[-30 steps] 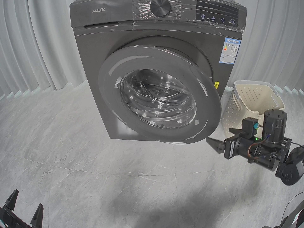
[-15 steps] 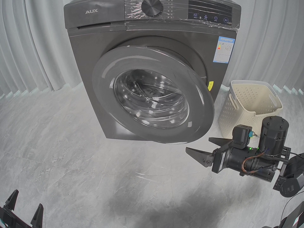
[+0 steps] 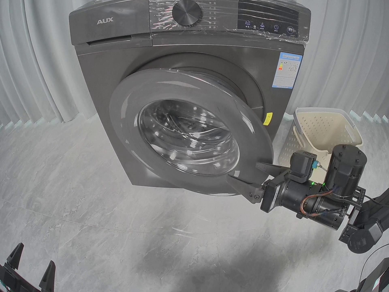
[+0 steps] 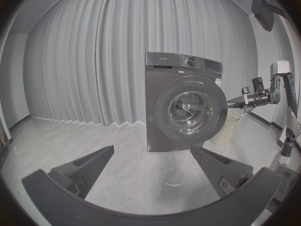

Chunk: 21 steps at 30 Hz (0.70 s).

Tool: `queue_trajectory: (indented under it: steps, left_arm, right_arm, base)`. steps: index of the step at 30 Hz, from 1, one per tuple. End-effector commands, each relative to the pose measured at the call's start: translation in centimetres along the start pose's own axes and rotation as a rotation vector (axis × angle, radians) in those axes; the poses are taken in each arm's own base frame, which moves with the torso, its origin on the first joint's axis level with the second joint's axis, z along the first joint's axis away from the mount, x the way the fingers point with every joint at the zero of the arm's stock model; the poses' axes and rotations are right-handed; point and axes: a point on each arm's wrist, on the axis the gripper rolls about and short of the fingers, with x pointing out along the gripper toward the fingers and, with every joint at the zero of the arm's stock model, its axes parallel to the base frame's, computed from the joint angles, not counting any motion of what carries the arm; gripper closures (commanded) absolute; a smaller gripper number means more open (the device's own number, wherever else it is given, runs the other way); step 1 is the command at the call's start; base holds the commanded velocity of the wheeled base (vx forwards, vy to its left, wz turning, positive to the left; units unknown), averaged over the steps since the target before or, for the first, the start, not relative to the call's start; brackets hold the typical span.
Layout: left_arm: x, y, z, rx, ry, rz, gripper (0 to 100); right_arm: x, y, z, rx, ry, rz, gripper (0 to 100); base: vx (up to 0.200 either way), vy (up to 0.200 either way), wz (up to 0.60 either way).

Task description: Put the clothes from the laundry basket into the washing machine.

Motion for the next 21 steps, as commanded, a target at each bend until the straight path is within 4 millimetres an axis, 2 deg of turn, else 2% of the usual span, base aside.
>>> queue_trajectory:
  steps: [1, 3, 4, 5, 6, 9, 14, 19, 21]
  left_arm:
    - [0.0, 0.0, -0.4, -0.001, 0.0, -0.001, 0]
    - [0.0, 0.0, -0.4, 0.001, 0.0, -0.001, 0]
    - [0.0, 0.0, -0.4, 0.001, 0.0, 0.001, 0]
    - [0.0, 0.0, -0.4, 0.001, 0.0, 0.001, 0]
    - [0.0, 0.0, -0.4, 0.001, 0.0, -0.001, 0]
    - [0.0, 0.0, -0.4, 0.001, 0.0, 0.001, 0]
    - [0.0, 0.0, -0.4, 0.001, 0.0, -0.001, 0]
    - [0.0, 0.0, -0.4, 0.001, 0.0, 0.001, 0]
    - [0.0, 0.0, -0.4, 0.001, 0.0, -0.001, 0]
  right_arm:
    - [0.5, -0.1, 0.5, -0.002, -0.024, -0.005, 0]
    - [0.7, -0.2, 0.8, -0.005, -0.034, -0.015, 0]
    - [0.9, -1.0, 1.2, -0.008, -0.052, -0.042, 0]
    - [1.0, -1.1, 1.2, -0.008, -0.052, -0.045, 0]
    - [1.2, -2.2, 1.8, -0.011, -0.082, -0.084, 0]
    - [0.9, -2.7, 1.9, -0.017, -0.096, -0.1, 0]
    - [0.0, -2.3, 0.3, -0.02, -0.04, -0.089, 0]
    - [-0.9, -0.5, -1.4, -0.049, 0.024, -0.017, 0]
    - [-1.2, 0.5, -1.6, -0.054, 0.023, 0.019, 0]
  base:
    - [0.2, 0.0, 0.0]
    - [0.2, 0.0, 0.0]
    - [0.2, 0.0, 0.0]
    - [0.0, 0.0, 0.0]
    - [0.0, 0.0, 0.0]
    - [0.0, 0.0, 0.0]
    - [0.0, 0.0, 0.0]
    - [0.0, 0.0, 0.0]
    - [0.2, 0.0, 0.0]
